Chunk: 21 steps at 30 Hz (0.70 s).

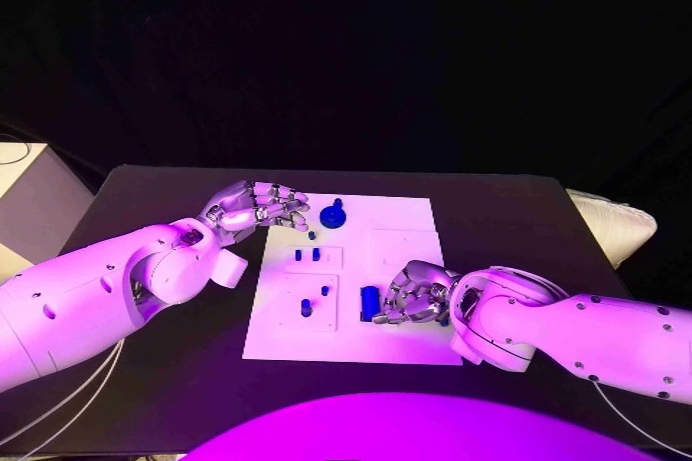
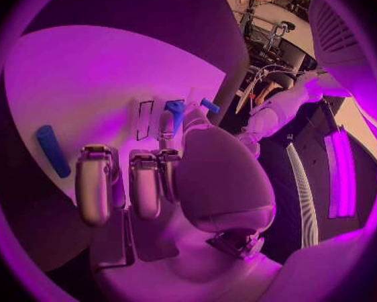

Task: Assemble the parts on the task board

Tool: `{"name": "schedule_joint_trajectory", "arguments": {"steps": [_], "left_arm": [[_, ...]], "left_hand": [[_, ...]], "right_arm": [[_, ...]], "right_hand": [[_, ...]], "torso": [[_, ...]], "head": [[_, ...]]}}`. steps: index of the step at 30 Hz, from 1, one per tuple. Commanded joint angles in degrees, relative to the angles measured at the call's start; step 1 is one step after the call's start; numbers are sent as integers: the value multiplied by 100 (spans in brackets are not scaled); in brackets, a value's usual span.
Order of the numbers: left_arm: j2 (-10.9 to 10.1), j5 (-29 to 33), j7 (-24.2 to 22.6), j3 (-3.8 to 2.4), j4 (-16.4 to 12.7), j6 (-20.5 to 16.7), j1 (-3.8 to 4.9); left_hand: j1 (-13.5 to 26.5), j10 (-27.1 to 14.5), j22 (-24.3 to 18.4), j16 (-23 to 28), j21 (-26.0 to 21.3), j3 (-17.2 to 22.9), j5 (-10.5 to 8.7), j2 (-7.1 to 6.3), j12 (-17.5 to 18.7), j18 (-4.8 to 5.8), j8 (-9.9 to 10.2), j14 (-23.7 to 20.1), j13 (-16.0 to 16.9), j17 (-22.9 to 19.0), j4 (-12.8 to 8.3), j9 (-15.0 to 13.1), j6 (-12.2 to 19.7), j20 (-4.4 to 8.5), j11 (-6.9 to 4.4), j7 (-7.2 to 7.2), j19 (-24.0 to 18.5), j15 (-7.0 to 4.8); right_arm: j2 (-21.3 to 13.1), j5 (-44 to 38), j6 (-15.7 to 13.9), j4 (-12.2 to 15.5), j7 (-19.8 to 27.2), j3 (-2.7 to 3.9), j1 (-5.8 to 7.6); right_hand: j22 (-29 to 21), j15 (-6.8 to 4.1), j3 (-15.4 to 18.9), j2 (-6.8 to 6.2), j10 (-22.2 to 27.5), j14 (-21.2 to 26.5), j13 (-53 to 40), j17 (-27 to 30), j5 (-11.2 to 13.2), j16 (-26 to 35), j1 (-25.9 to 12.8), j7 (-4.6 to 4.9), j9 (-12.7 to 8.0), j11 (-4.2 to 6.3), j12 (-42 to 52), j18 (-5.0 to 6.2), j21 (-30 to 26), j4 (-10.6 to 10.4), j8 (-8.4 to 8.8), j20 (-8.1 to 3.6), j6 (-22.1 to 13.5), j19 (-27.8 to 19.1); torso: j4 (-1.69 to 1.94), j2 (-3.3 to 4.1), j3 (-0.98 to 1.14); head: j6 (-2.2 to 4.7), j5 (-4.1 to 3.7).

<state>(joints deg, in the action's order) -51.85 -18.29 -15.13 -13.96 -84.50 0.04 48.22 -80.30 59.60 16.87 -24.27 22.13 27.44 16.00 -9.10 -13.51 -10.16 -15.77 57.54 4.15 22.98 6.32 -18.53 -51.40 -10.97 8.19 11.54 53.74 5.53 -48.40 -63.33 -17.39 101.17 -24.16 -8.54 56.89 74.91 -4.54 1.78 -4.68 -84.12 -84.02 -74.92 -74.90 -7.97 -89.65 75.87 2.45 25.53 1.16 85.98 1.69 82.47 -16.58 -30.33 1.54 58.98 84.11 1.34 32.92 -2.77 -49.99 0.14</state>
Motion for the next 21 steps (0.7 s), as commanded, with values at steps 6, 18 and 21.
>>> {"name": "schedule_joint_trajectory", "arguments": {"steps": [6,18,21], "left_arm": [[10,32,-11,-4,-5,114,-2],[15,31,-3,-4,3,125,-3],[13,31,-2,-4,2,125,-3]], "left_hand": [[39,1,-16,43,-34,2,10,40,20,-10,30,28,1,14,22,10,5,-34,37,20,23,12],[40,0,-18,48,-38,4,10,43,22,-10,30,27,1,18,23,10,4,-35,37,20,22,13],[40,0,-18,48,-38,4,10,43,22,-10,30,27,1,18,23,10,4,-35,37,20,22,13]], "right_arm": [[104,-294,-80,-100,-289,0,-37],[195,-380,-108,-189,-367,1,-60],[178,-341,-34,-181,-307,1,-62]], "right_hand": [[1350,-82,-149,217,-409,-598,-1271,-1510,-79,-35,-158,-38,37,76,89,-48,45,-11,-107,-77,64,494],[1354,-100,-210,324,-425,-598,-1288,-1510,-113,-35,-297,-53,62,94,108,-51,69,-14,-165,-96,49,497],[1351,-101,-177,226,-421,-598,-1283,-1510,-119,-35,-346,-53,73,94,99,-50,58,-1,-189,-99,31,495]], "torso": [[3,-1,-6],[-2,0,-5],[-3,-1,-5]], "head": [[-1,11],[-1,15],[-1,19]]}}
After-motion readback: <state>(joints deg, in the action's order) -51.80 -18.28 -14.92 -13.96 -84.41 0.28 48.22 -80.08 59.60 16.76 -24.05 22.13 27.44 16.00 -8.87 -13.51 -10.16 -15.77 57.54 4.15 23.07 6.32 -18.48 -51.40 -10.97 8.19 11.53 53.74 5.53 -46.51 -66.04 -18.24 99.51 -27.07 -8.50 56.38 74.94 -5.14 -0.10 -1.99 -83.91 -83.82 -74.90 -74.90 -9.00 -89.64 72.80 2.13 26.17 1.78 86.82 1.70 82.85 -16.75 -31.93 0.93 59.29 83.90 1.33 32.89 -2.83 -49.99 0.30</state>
